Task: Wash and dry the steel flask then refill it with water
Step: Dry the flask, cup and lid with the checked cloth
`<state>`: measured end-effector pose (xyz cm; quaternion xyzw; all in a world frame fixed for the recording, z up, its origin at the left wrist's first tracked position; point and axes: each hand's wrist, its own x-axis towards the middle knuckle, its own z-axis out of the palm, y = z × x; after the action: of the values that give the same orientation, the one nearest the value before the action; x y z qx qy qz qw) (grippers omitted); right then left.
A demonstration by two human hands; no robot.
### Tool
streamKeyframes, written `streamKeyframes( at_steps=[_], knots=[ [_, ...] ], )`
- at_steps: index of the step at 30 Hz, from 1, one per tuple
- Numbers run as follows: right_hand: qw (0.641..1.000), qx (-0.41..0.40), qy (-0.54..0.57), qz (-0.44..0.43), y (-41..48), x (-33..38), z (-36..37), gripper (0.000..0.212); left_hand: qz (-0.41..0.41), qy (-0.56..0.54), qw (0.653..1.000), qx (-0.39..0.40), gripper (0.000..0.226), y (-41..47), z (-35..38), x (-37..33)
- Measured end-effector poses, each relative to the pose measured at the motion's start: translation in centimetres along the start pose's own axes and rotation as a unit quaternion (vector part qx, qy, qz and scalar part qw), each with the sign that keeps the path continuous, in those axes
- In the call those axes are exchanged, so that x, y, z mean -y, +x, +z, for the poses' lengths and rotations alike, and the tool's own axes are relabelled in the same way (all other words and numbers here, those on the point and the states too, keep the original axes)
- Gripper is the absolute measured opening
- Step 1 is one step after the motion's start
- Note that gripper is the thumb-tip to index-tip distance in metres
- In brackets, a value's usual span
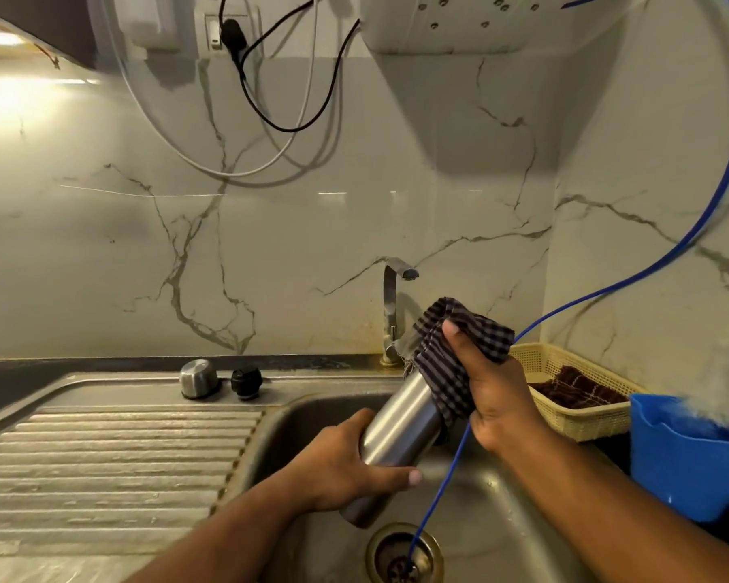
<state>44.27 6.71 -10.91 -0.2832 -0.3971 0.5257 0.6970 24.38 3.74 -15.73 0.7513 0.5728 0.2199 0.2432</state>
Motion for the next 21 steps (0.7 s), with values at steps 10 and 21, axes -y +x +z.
streamKeyframes(
  at_steps=[10,21],
  knots=[
    [0.987,-0.02,-0.158,0.005,-1.7,-2.0,5.0,0.009,-0.006,-0.321,0.936,-0.141,0.077,-2.5,-4.4,0.9],
    [0.945,0.004,-0.316,0.087,-3.0,-8.5,5.0,0.036,-0.161,-0.12,0.872,-0.447,0.077,0.9,-12.0,11.4]
  ],
)
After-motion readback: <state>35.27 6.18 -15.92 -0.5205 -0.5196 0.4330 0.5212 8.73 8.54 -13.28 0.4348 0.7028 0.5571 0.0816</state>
